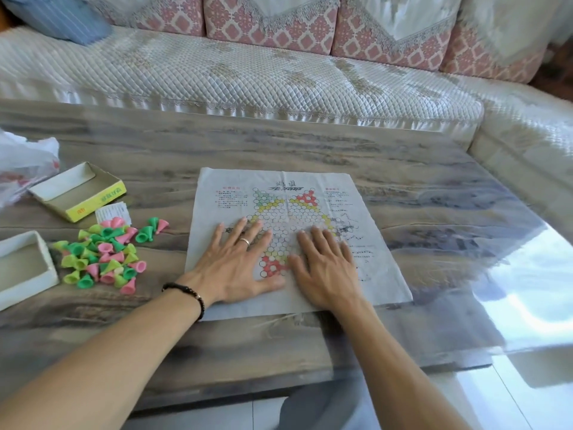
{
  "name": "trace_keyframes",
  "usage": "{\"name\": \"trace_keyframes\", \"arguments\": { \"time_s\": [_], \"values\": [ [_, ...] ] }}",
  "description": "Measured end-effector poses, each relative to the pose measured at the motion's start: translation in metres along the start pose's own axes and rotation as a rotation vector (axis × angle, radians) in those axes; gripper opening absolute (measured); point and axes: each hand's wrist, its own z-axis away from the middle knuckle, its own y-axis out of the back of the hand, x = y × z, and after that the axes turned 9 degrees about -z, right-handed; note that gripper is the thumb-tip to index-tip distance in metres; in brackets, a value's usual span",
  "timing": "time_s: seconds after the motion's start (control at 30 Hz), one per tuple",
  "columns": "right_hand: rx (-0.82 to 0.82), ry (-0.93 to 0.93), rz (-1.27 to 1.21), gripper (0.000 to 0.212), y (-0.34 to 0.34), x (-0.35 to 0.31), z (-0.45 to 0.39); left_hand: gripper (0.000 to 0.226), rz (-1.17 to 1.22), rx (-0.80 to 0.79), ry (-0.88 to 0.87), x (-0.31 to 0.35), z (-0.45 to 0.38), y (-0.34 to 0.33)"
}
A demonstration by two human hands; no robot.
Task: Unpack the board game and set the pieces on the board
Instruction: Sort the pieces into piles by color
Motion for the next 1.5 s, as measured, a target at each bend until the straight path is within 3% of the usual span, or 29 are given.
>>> {"name": "trace_keyframes", "arguments": {
  "time_s": [0.17, 0.33, 0.63, 0.87, 1.0, 1.1, 1.3, 1.5],
  "values": [
    [-0.048, -0.167, 0.07, 0.065, 0.025, 0.057, 0.023, 0.107, -0.014, -0.021, -0.013, -0.002, 0.0, 0.0],
    [-0.089, -0.195, 0.071, 0.068, 0.035, 0.051, 0.025, 0.103, 0.002, -0.062, 0.009, 0.001, 0.001, 0.004],
    [-0.029, 0.031, 0.02, 0.061, 0.021, -0.034, 0.023, 0.089, 0.127, 0.118, 0.085, -0.012, 0.068, 0.013],
    [0.059, 0.28, -0.119, 0.05, -0.01, -0.131, 0.019, 0.076, 0.194, 0.423, 0.259, -0.072, 0.153, -0.007],
    [-0.074, 0.352, -0.306, 0.06, -0.025, -0.185, 0.015, 0.061, 0.228, 0.523, 0.433, -0.111, 0.189, -0.018],
    [-0.147, 0.397, -0.313, 0.064, -0.035, -0.214, 0.005, 0.05, 0.204, 0.523, 0.466, -0.128, 0.2, -0.024],
    [-0.143, 0.346, -0.31, 0.026, -0.043, -0.218, -0.013, 0.04, 0.232, 0.521, 0.419, -0.136, 0.185, -0.017],
    [-0.125, 0.297, -0.346, 0.013, -0.043, -0.204, -0.008, 0.036, 0.201, 0.444, 0.391, -0.146, 0.158, -0.006]
  ]
}}
